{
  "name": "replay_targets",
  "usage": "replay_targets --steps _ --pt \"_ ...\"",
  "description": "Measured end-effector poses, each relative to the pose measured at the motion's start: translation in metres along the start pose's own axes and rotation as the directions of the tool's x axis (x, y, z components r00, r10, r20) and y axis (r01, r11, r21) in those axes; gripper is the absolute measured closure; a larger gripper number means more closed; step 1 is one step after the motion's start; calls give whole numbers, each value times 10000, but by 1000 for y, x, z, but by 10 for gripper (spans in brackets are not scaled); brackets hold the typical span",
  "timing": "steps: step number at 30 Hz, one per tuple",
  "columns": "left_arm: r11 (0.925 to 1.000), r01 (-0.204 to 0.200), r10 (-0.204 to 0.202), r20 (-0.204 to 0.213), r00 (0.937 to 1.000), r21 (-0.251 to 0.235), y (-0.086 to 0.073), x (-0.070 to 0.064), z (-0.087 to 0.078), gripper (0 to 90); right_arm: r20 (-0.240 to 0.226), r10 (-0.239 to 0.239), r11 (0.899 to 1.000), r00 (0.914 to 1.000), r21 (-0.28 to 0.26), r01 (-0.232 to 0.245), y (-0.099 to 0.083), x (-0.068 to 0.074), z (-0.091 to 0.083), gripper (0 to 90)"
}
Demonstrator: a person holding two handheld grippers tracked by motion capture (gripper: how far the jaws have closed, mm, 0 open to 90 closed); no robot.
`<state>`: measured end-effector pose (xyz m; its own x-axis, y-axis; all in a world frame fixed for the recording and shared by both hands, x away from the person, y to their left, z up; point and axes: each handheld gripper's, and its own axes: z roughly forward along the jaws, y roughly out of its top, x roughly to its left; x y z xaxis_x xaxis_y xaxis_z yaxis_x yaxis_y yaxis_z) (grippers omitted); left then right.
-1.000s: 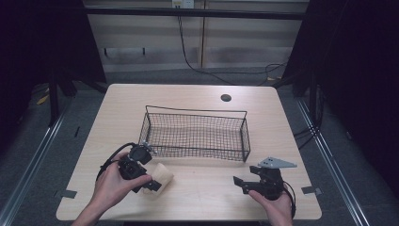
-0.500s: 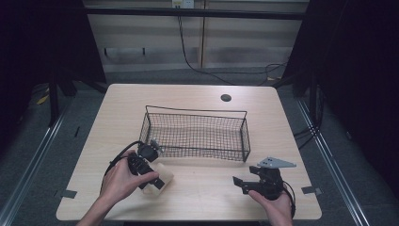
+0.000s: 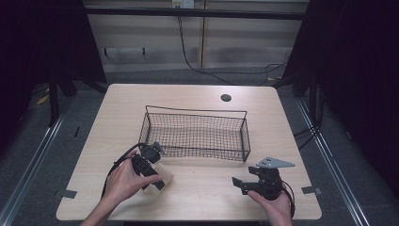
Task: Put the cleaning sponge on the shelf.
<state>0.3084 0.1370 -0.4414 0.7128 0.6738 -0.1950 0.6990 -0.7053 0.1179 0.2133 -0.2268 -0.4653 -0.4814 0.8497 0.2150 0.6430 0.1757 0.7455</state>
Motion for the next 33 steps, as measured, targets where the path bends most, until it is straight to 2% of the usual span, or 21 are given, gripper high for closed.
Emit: replay_targets --steps 5,13,15,20,22,24,29,33 --pt "9996 -32 30 68 10000 269 3 -2 9 182 -32 6 10000 10000 39 -6 0 0 0 192" --pt "9996 61 -64 125 9999 269 4 -2 13 186 -47 -18 10000 10000 63 19 0 0 0 192" --pt "9992 4 -9 123 9999 393 5 0 14 201 -47 -2 10000 10000 85 3 0 0 1 192" --pt "9989 167 -180 278 9995 434 5 2 18 232 -36 19 9999 10000 100 -18 0 0 1 192" --pt "9989 113 -130 370 9992 448 4 3 18 296 -62 -7 9999 10000 122 7 0 0 1 192" --pt "9991 71 -80 210 9997 428 4 2 17 297 -62 -37 9999 10000 149 37 0 0 1 192" --pt "9992 179 -186 191 9996 359 4 1 17 304 -65 -24 9999 10000 163 25 0 0 2 192" --pt "9991 26 -34 193 9998 429 4 1 18 305 -46 -17 9998 10000 174 18 0 0 1 192"
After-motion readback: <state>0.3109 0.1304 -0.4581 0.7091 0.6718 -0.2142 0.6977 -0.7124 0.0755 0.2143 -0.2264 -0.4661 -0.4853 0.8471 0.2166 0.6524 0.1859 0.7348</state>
